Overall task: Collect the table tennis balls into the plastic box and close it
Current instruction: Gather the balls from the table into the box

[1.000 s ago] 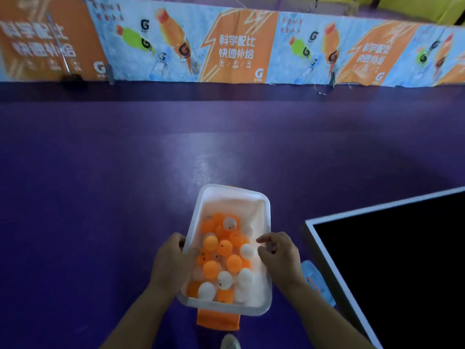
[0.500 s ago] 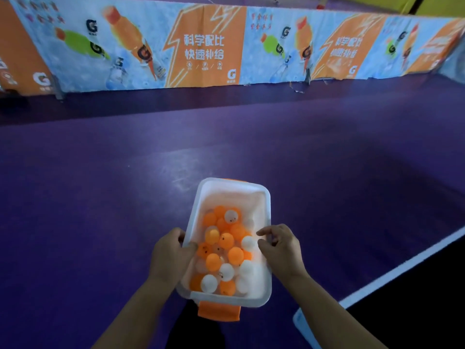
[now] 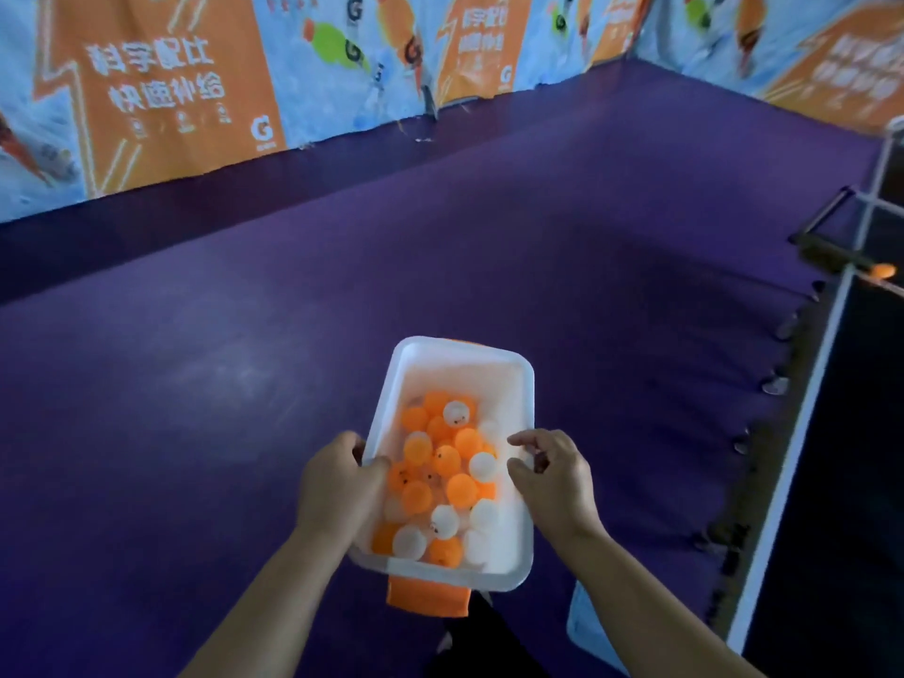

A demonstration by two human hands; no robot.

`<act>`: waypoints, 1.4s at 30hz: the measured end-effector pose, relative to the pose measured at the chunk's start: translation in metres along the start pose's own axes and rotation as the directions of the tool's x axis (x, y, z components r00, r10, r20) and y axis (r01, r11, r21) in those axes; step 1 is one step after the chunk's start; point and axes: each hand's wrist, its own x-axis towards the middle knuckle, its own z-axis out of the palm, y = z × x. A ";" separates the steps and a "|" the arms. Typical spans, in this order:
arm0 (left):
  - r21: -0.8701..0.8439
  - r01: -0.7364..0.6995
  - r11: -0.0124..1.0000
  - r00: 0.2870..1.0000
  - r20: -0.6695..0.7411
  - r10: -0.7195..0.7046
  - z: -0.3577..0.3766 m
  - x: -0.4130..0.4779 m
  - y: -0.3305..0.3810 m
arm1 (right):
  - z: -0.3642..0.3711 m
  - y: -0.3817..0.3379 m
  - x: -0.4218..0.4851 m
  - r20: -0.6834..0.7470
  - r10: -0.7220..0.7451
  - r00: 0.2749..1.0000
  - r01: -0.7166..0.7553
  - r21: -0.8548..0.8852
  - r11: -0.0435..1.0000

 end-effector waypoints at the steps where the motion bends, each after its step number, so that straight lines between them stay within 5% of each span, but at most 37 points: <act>1: 0.008 -0.018 1.000 1.000 0.017 0.018 0.009 0.015 0.011 | -0.004 0.003 0.014 -0.017 0.019 1.000 -0.019 0.003 1.000; 21: 0.081 -0.328 0.941 0.922 0.242 0.301 0.215 0.298 0.307 | -0.156 0.067 0.364 -0.294 0.295 0.909 -0.245 0.197 0.949; 42: -0.128 -0.696 0.706 0.454 0.683 0.572 0.478 0.484 0.596 | -0.315 0.142 0.588 -0.663 0.583 0.470 -0.452 0.387 0.804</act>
